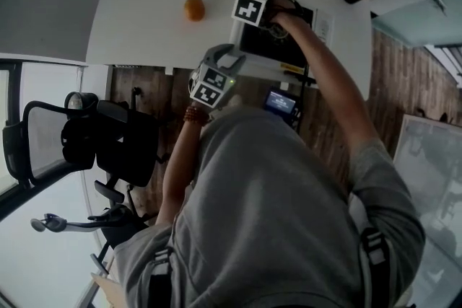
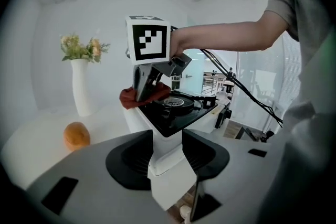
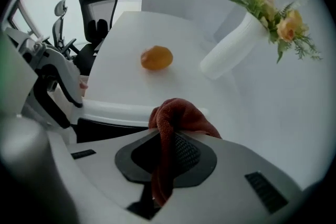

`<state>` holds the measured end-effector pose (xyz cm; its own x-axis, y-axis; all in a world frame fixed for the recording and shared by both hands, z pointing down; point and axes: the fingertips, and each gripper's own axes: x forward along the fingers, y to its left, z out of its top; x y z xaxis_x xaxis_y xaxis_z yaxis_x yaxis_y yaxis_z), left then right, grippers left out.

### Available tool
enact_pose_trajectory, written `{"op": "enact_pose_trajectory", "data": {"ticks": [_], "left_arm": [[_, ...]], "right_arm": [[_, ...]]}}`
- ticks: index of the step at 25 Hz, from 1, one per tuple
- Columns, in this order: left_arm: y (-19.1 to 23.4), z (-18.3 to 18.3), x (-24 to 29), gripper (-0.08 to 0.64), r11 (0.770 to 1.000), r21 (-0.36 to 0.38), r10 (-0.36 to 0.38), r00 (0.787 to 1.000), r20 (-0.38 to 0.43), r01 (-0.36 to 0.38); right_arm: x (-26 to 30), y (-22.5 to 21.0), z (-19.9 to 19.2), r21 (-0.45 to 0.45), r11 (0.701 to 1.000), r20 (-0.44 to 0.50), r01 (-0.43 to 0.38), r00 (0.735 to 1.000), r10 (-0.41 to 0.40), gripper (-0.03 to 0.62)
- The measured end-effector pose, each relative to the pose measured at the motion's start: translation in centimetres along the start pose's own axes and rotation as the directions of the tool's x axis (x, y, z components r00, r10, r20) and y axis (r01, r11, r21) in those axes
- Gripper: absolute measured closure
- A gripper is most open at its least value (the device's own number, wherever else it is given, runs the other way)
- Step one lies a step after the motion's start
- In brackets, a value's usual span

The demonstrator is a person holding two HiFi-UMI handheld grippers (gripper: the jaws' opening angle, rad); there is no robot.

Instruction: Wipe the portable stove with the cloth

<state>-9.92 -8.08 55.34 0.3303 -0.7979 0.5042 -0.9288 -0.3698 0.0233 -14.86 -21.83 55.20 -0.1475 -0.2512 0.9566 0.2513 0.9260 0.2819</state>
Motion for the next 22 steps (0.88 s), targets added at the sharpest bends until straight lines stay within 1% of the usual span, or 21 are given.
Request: {"op": "enact_pose_trajectory", "data": {"ticks": [1, 2, 3, 4, 6, 8, 9, 10, 12, 14, 17, 20, 22], "left_arm": [[0.0, 0.0, 0.0, 0.364, 1.0, -0.009, 0.005, 1.0, 0.004, -0.005], [0.0, 0.0, 0.1, 0.364, 1.0, -0.017, 0.008, 1.0, 0.009, -0.008], [0.0, 0.0, 0.1, 0.364, 1.0, -0.024, 0.012, 1.0, 0.015, -0.011], [0.0, 0.1, 0.2, 0.364, 0.999, -0.029, 0.014, 1.0, 0.021, -0.014], [0.0, 0.1, 0.2, 0.364, 0.999, -0.03, 0.019, 0.999, 0.031, -0.018], [0.1, 0.1, 0.2, 0.364, 0.999, -0.033, 0.018, 0.999, 0.034, -0.016], [0.2, 0.1, 0.2, 0.364, 0.999, -0.035, 0.015, 0.999, 0.034, -0.014], [0.3, 0.1, 0.2, 0.364, 0.999, -0.039, 0.013, 0.999, 0.033, -0.012], [0.4, 0.1, 0.2, 0.362, 0.999, -0.046, 0.011, 1.0, 0.029, -0.01], [0.4, 0.0, 0.1, 0.36, 0.999, -0.051, 0.013, 0.999, 0.029, -0.011], [0.5, 0.1, 0.0, 0.36, 0.999, -0.044, 0.019, 0.999, 0.031, -0.018], [0.4, 0.2, 0.0, 0.36, 0.999, -0.032, 0.02, 0.999, 0.03, -0.019], [0.4, 0.1, -0.1, 0.36, 1.0, -0.021, 0.019, 1.0, 0.022, -0.018]], "right_arm": [[0.0, 0.3, -0.2, -0.005, 1.0, -0.014, -0.02, 1.0, 0.02, 0.545], [0.0, 0.7, -0.3, 0.012, 0.998, -0.01, -0.057, 0.998, 0.057, 0.545], [0.0, 1.2, -0.3, 0.042, 0.993, 0.014, -0.111, 0.994, 0.11, 0.545], [-0.1, 1.9, -0.3, 0.076, 0.982, 0.047, -0.175, 0.984, 0.172, 0.545], [-0.5, 3.4, -0.5, 0.132, 0.948, 0.11, -0.291, 0.954, 0.278, 0.545], [-0.9, 4.6, -0.6, 0.157, 0.919, 0.154, -0.362, 0.928, 0.34, 0.545], [-1.0, 5.1, -0.6, 0.159, 0.912, 0.166, -0.378, 0.921, 0.353, 0.545], [-1.2, 5.5, -0.7, 0.154, 0.911, 0.168, -0.382, 0.919, 0.356, 0.545], [-1.4, 6.5, -0.6, 0.123, 0.92, 0.152, -0.371, 0.924, 0.352, 0.545], [-1.7, 7.7, -0.6, 0.073, 0.925, 0.123, -0.372, 0.924, 0.362, 0.545], [-2.1, 9.1, -0.5, 0.003, 0.915, 0.077, -0.403, 0.913, 0.401, 0.546], [-2.2, 9.5, -0.4, -0.05, 0.908, 0.034, -0.416, 0.908, 0.418, 0.546], [-2.4, 9.7, -0.2, -0.071, 0.903, 0.057, -0.424, 0.902, 0.428, 0.545]]}}
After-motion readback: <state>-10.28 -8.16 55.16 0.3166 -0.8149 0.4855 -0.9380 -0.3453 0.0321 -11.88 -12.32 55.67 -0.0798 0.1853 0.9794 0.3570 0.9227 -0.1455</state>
